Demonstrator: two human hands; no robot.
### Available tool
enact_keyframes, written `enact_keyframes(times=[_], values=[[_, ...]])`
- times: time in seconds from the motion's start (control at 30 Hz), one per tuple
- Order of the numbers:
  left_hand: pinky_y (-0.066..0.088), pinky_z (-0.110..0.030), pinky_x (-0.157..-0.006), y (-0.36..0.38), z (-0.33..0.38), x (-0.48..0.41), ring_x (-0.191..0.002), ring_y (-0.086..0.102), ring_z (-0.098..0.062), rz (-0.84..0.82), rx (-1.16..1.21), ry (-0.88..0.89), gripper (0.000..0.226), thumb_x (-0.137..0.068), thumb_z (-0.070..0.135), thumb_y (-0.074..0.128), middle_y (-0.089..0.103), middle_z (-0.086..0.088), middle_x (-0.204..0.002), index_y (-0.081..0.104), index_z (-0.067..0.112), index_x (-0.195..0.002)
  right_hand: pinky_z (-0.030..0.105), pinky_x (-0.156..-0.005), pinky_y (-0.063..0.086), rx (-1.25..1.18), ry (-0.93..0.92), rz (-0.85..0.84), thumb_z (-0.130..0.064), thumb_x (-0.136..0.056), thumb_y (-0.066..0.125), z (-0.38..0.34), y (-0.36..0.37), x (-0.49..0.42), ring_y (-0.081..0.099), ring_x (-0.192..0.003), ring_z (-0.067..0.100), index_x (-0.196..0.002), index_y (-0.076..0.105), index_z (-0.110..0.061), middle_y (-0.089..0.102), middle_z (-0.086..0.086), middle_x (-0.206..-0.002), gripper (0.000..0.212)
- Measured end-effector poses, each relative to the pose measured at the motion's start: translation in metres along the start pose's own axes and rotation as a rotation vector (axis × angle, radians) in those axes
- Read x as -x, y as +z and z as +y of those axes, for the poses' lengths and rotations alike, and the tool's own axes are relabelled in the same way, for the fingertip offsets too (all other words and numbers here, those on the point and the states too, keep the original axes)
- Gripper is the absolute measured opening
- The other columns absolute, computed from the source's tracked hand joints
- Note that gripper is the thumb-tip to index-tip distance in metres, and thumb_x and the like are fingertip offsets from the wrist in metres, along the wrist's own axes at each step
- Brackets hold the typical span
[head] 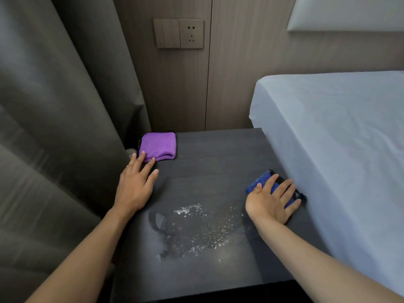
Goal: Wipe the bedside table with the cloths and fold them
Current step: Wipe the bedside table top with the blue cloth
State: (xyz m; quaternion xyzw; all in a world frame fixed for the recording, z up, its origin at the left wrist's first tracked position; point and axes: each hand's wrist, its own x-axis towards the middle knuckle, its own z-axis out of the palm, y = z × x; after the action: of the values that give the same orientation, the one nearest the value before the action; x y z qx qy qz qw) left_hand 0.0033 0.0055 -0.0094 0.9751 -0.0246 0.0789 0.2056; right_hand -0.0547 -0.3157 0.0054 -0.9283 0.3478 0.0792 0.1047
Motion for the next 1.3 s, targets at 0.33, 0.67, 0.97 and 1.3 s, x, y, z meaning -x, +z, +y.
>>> enact_keyframes(times=[0.33, 0.67, 0.97, 1.3], values=[[0.035, -0.048, -0.108, -0.008, 0.005, 0.006, -0.134, 0.040, -0.027, 0.037, -0.034, 0.057, 0.068, -0.094, 0.058, 0.023, 0.047, -0.008, -0.147, 0.060, 0.017, -0.134, 0.057, -0.120, -0.011, -0.014, 0.016, 0.044, -0.043, -0.103, 0.006, -0.021, 0.017, 0.048, -0.021, -0.152, 0.030, -0.159, -0.012, -0.020, -0.019, 0.013, -0.166, 0.062], [0.030, -0.048, -0.115, -0.004, 0.005, 0.005, -0.145, 0.029, -0.029, -0.033, -0.044, 0.055, 0.061, -0.095, 0.051, 0.040, 0.037, -0.012, -0.157, 0.053, 0.012, -0.141, 0.059, -0.120, -0.007, -0.037, -0.027, 0.082, -0.043, -0.103, 0.008, -0.054, 0.039, 0.094, -0.017, -0.153, 0.032, -0.160, -0.007, -0.018, -0.014, 0.014, -0.168, 0.064], [0.017, -0.042, -0.122, -0.005, -0.001, 0.005, -0.152, 0.010, -0.024, -0.120, 0.033, 0.050, 0.052, -0.103, 0.033, 0.043, 0.019, -0.007, -0.164, 0.036, 0.015, -0.152, 0.061, -0.119, -0.007, -0.029, -0.070, 0.093, -0.043, -0.103, 0.009, -0.073, 0.049, 0.113, -0.015, -0.153, 0.034, -0.160, -0.006, -0.016, -0.012, 0.015, -0.168, 0.065], [0.003, -0.042, -0.124, -0.009, -0.007, 0.002, -0.152, -0.010, -0.017, -0.286, 0.082, 0.052, 0.058, -0.104, 0.033, 0.035, -0.001, -0.004, -0.167, 0.018, 0.016, -0.157, 0.061, -0.119, -0.009, -0.031, -0.053, 0.071, -0.044, -0.103, 0.013, -0.078, 0.047, 0.119, -0.018, -0.152, 0.035, -0.159, -0.007, -0.013, -0.015, 0.018, -0.166, 0.067]])
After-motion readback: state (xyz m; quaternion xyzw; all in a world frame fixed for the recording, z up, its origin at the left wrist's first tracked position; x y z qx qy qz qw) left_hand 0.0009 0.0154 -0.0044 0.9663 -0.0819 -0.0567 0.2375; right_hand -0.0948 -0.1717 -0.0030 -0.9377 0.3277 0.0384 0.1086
